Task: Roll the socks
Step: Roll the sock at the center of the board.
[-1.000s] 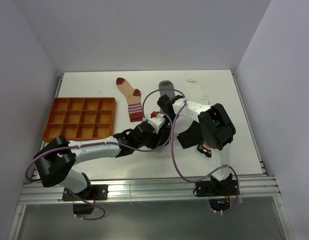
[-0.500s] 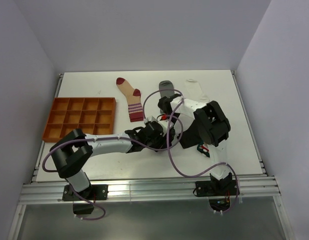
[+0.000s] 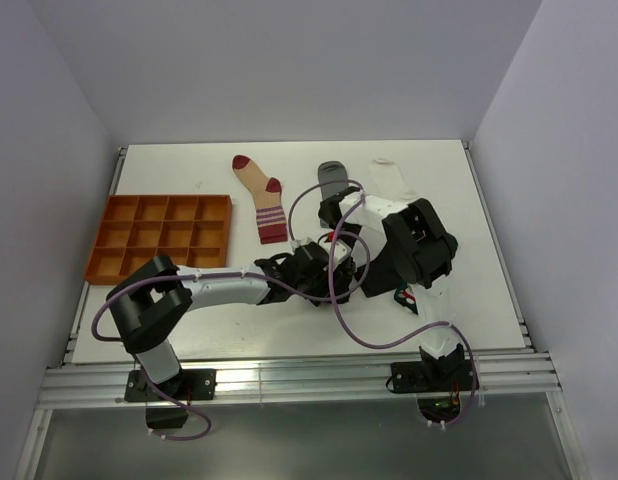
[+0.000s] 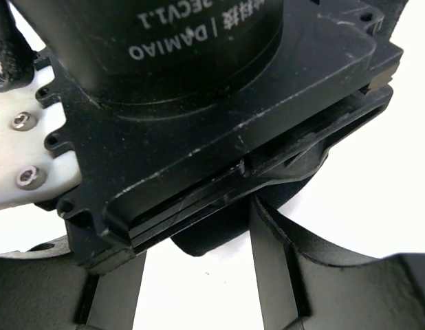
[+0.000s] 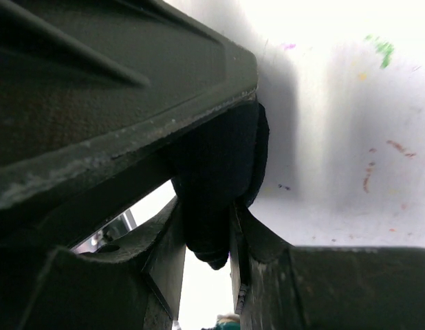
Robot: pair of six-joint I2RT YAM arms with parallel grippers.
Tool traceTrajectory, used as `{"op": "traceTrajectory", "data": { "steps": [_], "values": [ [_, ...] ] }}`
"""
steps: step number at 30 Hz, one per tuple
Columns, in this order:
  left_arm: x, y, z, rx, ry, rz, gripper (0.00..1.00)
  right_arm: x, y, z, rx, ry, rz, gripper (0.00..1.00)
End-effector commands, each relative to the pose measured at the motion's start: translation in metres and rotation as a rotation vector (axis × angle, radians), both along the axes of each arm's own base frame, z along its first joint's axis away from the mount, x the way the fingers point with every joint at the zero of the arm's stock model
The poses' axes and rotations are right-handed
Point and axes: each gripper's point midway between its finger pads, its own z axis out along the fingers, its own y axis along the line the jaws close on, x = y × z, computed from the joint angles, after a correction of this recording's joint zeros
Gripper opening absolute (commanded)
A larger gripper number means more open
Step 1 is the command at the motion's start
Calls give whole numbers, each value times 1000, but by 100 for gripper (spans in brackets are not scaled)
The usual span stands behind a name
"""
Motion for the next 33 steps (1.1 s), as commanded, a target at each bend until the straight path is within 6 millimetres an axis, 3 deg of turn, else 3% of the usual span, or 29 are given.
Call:
{"op": "traceTrajectory", "data": {
  "steps": [1,11,17,20,25,33],
  "values": [
    [-37,-36,0,-51,45,-179,61,15,-13,-43,-118,-85,65,16],
    [-50,-47,4,-91,66,-217,61,17,-13,-47,-140,-85,49,16],
    [-48,-48,20,-126,35,-212,62,20,-15,-49,-155,-111,30,15],
    [-38,-46,30,-123,-17,-183,63,22,-15,-50,-167,-129,23,14],
    [-31,-50,56,-175,-84,-185,67,25,-15,-53,-187,-150,15,14],
    [-33,-57,68,-166,-128,-230,68,27,-14,-54,-195,-157,7,14]
  ]
}}
